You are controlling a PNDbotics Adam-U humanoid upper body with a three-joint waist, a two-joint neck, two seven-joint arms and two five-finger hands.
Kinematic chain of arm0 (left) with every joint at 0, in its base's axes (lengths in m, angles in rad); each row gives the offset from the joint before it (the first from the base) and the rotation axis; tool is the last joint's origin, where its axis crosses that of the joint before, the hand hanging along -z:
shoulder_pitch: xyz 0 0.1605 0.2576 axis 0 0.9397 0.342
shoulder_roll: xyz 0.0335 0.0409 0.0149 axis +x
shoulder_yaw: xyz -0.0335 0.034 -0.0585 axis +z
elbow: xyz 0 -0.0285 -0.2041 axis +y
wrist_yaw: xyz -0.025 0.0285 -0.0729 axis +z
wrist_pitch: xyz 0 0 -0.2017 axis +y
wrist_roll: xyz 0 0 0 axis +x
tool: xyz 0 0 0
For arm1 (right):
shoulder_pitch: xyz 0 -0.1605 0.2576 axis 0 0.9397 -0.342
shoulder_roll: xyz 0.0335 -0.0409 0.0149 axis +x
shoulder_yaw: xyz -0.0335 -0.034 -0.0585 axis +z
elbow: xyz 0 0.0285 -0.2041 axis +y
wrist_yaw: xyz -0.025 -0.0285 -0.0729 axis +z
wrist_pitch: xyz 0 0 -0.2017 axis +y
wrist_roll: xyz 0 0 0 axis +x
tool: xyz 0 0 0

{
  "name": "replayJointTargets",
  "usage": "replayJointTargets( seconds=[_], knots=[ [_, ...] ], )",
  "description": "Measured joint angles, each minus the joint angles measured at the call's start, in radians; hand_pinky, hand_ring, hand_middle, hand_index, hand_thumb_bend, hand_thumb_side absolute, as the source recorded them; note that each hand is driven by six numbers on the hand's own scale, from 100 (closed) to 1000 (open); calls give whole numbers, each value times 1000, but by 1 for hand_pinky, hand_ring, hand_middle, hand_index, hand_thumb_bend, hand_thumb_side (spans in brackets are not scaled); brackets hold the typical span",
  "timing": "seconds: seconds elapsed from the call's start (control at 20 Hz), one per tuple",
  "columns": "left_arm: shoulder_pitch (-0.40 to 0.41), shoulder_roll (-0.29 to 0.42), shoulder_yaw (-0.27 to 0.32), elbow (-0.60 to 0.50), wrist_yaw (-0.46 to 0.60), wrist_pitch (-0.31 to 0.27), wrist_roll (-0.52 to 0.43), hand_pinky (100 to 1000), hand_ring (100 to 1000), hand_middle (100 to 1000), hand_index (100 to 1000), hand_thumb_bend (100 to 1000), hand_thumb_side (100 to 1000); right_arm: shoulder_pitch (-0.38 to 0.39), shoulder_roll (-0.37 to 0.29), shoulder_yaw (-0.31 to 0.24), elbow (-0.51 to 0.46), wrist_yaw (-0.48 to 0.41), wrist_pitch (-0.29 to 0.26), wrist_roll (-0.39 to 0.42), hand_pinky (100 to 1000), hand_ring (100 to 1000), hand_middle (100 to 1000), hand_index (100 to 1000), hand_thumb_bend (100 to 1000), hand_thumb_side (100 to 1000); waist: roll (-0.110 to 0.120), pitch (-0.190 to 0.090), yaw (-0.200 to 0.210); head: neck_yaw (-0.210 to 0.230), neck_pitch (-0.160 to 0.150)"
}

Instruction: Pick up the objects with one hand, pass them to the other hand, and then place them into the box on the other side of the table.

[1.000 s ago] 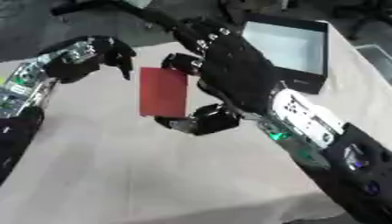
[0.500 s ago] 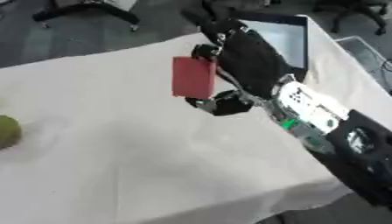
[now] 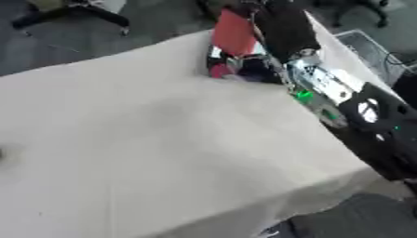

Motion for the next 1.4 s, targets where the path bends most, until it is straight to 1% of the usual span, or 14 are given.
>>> replayJointTargets(
  seconds=[0.2,0.3,0.4,0.45,0.5,0.55,0.6,0.75,0.9,1.0,1.05,1.1,1.25,1.4],
  knots=[
    [13,-45,31,-66,16,13,-10,608,540,561,777,100,684,-5,-23,-72,154,-88,68,-96,554,765,1000,413,495,479,-3,43,94,-93,-31],
    [18,-70,43,-96,19,26,-11,609,541,561,777,100,688,-8,-27,-103,233,-146,93,-154,528,758,1000,449,605,421,-9,56,128,-139,-53],
    [27,-89,57,-119,21,38,-10,610,541,561,778,100,685,-9,-34,-127,312,-214,108,-214,526,760,1000,530,751,351,-15,67,160,-180,-71],
    [34,-95,64,-129,24,42,-9,610,541,561,778,100,683,-10,-35,-135,350,-247,112,-239,524,760,1000,562,830,358,-16,71,174,-197,-77],
    [40,-99,71,-139,26,45,-7,610,542,562,778,100,682,-10,-36,-141,386,-277,115,-262,533,766,1000,634,939,322,-17,73,182,-212,-82],
    [46,-102,77,-148,29,46,-5,610,542,562,779,100,683,-10,-38,-143,418,-303,118,-280,548,774,1000,706,1000,418,-17,74,185,-223,-86],
    [50,-103,82,-155,32,48,-2,610,542,562,779,100,686,-10,-39,-144,447,-323,121,-290,569,779,1000,801,1000,537,-17,74,186,-233,-89],
    [54,-103,90,-162,33,56,5,612,543,563,779,100,698,-9,-41,-142,492,-343,122,-294,585,781,1000,887,1000,559,-20,74,184,-247,-90],
    [53,-103,91,-160,30,68,1,612,543,562,778,100,699,-1,-41,-137,461,-314,122,-295,622,786,1000,897,1000,571,-30,72,164,-244,-89],
    [53,-102,94,-152,23,72,-2,612,543,562,778,100,698,8,-41,-126,371,-249,119,-297,663,792,1000,890,1000,623,-34,63,135,-226,-87],
    [53,-99,94,-146,18,72,-2,612,543,562,778,100,700,12,-41,-117,307,-202,118,-296,691,797,1000,886,947,640,-37,54,114,-205,-82],
    [53,-92,95,-136,10,71,-3,613,543,562,778,100,692,12,-40,-105,233,-147,109,-286,712,803,1000,875,835,628,-39,44,89,-172,-71],
    [55,-58,101,-98,-22,55,-4,613,542,561,784,100,681,6,-21,-62,-13,22,45,-190,753,813,1000,847,685,620,-51,14,8,-12,-29],
    [57,-16,102,-50,-58,18,-1,606,536,554,785,100,655,-43,52,5,-165,148,-77,-72,763,817,1000,816,597,580,-61,-3,-68,171,-10]
  ],
)
